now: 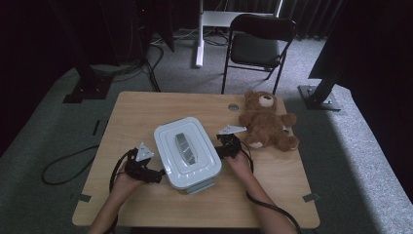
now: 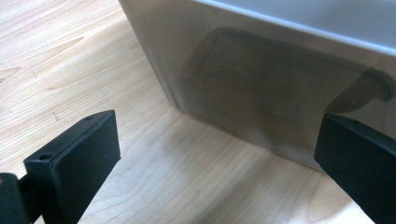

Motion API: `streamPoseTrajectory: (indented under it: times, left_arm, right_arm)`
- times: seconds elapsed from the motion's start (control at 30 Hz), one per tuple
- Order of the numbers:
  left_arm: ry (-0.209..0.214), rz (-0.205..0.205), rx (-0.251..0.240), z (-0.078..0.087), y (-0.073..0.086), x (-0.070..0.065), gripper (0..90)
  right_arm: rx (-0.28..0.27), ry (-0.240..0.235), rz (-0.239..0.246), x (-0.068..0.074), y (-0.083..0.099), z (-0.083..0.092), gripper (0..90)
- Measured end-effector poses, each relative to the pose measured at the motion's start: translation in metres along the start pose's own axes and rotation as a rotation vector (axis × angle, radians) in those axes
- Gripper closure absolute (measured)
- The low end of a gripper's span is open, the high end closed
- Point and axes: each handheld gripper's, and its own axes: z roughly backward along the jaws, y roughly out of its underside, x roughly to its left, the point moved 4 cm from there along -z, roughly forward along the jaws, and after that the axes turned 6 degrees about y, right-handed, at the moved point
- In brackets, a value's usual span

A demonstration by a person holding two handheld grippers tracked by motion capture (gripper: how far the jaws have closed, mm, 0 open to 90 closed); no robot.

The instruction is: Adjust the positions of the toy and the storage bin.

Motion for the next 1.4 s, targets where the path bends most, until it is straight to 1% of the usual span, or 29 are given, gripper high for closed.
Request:
streamPoseTrajectory:
  times: [0.07, 0.1, 0.17, 0.23, 0.3, 0.33, 0.37, 0.4, 0.43, 0.5, 0.57, 0.63, 0.67, 0.7, 0.73, 0.8, 0.87, 0.93, 1.0, 1.1, 1.2, 1.23, 1.27, 1.33, 1.4]
  left_arm:
    - [0.0, 0.003, 0.0, 0.0, 0.0, 0.0, 0.9]
    - [0.006, 0.013, -0.011, 0.0, 0.001, 0.0, 0.9]
    - [0.021, 0.031, -0.026, 0.0, 0.003, 0.001, 0.9]
    - [0.034, 0.044, -0.047, 0.0, 0.005, 0.003, 0.9]
    - [0.024, 0.048, -0.083, 0.002, 0.007, 0.005, 0.9]
    - [0.0, 0.04, -0.092, 0.003, 0.009, 0.008, 0.9]
    - [-0.02, 0.032, -0.085, 0.004, 0.011, 0.01, 1.0]
    - [-0.03, 0.027, -0.075, 0.006, 0.013, 0.012, 1.0]
    - [-0.027, 0.042, -0.065, 0.007, 0.015, 0.013, 1.0]
    - [-0.015, 0.064, -0.071, 0.01, 0.019, 0.014, 1.0]
    - [-0.019, 0.071, -0.058, 0.013, 0.022, 0.015, 1.0]
    - [-0.032, 0.071, -0.061, 0.017, 0.024, 0.016, 1.0]
    - [-0.033, 0.072, -0.062, 0.019, 0.024, 0.016, 1.0]
    - [-0.022, 0.08, -0.065, 0.021, 0.025, 0.016, 1.0]
    - [-0.012, 0.079, -0.067, 0.023, 0.025, 0.015, 1.0]
    - [-0.003, 0.068, -0.064, 0.028, 0.025, 0.013, 1.0]
    - [0.017, 0.075, -0.062, 0.031, 0.024, 0.011, 1.0]
    - [0.039, 0.084, -0.073, 0.035, 0.022, 0.009, 1.0]
    - [0.057, 0.075, -0.089, 0.039, 0.019, 0.005, 0.9]
    - [0.062, 0.059, -0.082, 0.044, 0.013, -0.001, 0.9]
    - [0.079, 0.051, -0.076, 0.047, 0.007, -0.007, 0.9]
    - [0.079, 0.052, -0.08, 0.048, 0.005, -0.008, 0.9]
    - [0.075, 0.042, -0.079, 0.049, 0.003, -0.009, 1.0]
    - [0.07, 0.037, -0.08, 0.05, 0.0, -0.011, 1.0]
    - [0.07, 0.031, -0.081, 0.051, -0.004, -0.012, 1.0]
  right_arm:
    - [0.005, 0.007, 0.007, 0.0, 0.001, 0.002, 22.2]
    - [0.007, 0.01, 0.008, 0.0, 0.001, 0.003, 21.4]
    - [0.008, 0.021, 0.023, -0.001, 0.004, 0.009, 17.1]
    - [0.015, 0.028, 0.041, -0.001, 0.007, 0.012, 14.6]
    - [0.026, 0.059, 0.067, -0.001, 0.01, 0.015, 14.2]
    - [0.024, 0.064, 0.076, -0.001, 0.012, 0.017, 14.2]
    - [0.019, 0.056, 0.071, -0.001, 0.015, 0.02, 14.1]
    - [0.017, 0.058, 0.07, -0.001, 0.017, 0.023, 14.1]
    - [0.012, 0.058, 0.07, -0.001, 0.019, 0.025, 14.1]
    - [-0.001, 0.052, 0.061, 0.0, 0.024, 0.031, 14.1]
    - [-0.004, 0.064, 0.075, -0.001, 0.028, 0.034, 13.8]
    - [-0.003, 0.074, 0.081, -0.002, 0.034, 0.039, 13.6]
    - [-0.001, 0.069, 0.071, -0.003, 0.037, 0.04, 13.6]
    - [-0.002, 0.06, 0.064, -0.004, 0.039, 0.042, 13.6]
    - [-0.005, 0.05, 0.05, -0.005, 0.043, 0.044, 13.6]
    - [-0.004, 0.053, 0.04, -0.007, 0.051, 0.048, 13.6]
    - [0.002, 0.051, 0.037, -0.01, 0.058, 0.052, 13.6]
    - [0.009, 0.061, 0.034, -0.013, 0.064, 0.057, 13.6]
    - [0.019, 0.069, 0.032, -0.016, 0.071, 0.062, 13.6]
    - [0.031, 0.081, 0.028, -0.019, 0.081, 0.07, 13.6]
    - [0.018, 0.089, 0.014, -0.022, 0.089, 0.08, 13.3]
    - [0.016, 0.093, 0.006, -0.024, 0.092, 0.084, 13.3]
    - [0.015, 0.096, 0.002, -0.025, 0.093, 0.086, 13.3]
    - [0.02, 0.11, -0.014, -0.027, 0.098, 0.093, 13.3]
    - [0.026, 0.121, -0.012, -0.029, 0.104, 0.1, 13.3]
